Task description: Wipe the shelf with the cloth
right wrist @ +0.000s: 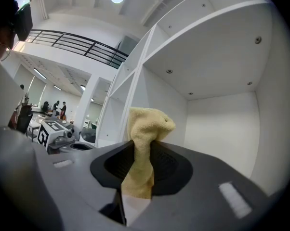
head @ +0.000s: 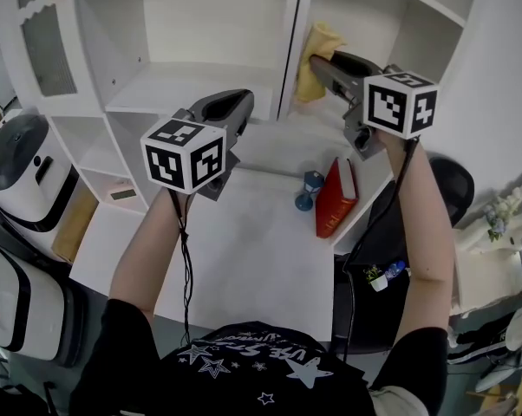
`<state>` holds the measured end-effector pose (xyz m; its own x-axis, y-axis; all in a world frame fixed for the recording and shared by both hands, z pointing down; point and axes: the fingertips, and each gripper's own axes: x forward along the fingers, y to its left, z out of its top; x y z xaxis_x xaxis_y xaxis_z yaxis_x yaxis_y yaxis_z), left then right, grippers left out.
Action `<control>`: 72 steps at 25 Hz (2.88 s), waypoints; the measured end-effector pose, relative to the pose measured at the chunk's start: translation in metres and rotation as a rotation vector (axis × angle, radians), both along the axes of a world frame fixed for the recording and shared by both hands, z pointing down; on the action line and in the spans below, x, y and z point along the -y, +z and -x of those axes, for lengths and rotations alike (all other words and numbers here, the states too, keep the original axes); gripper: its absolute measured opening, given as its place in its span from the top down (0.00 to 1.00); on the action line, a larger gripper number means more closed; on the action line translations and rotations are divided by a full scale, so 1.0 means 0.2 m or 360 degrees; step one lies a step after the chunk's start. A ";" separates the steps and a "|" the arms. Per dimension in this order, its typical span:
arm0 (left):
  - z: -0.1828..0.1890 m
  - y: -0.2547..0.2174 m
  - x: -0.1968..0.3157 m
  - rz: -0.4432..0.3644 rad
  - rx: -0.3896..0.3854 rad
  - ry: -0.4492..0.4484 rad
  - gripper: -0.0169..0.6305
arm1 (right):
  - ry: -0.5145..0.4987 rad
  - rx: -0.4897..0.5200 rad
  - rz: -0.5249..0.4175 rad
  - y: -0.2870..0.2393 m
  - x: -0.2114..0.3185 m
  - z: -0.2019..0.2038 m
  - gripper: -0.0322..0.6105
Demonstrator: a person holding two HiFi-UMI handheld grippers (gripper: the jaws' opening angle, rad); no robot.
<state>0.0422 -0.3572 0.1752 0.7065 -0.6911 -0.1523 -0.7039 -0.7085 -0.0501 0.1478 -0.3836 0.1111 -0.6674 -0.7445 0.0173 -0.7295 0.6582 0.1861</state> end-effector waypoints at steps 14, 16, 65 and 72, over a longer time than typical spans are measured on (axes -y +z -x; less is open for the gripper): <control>0.05 -0.06 0.10 -0.0068 0.0036 -0.0068 0.97 | 0.0293 -0.0029 0.0039 0.04 0.50 -0.14 0.75; 0.06 -0.07 0.12 -0.0113 0.0088 -0.0114 0.97 | 0.0317 -0.0060 0.0028 0.05 0.57 -0.13 0.75; 0.07 -0.05 0.05 -0.0065 0.0035 -0.0065 0.97 | 0.0235 -0.0041 0.0214 0.14 0.40 -0.01 0.75; 0.05 0.01 -0.03 -0.0030 0.0049 -0.0033 0.97 | 0.0166 -0.0018 0.0228 0.18 0.18 0.03 0.75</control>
<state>0.0325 -0.3512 0.1771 0.6967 -0.7028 -0.1437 -0.7163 -0.6926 -0.0851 0.1410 -0.4196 0.1467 -0.5859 -0.7990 0.1352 -0.7935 0.5995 0.1042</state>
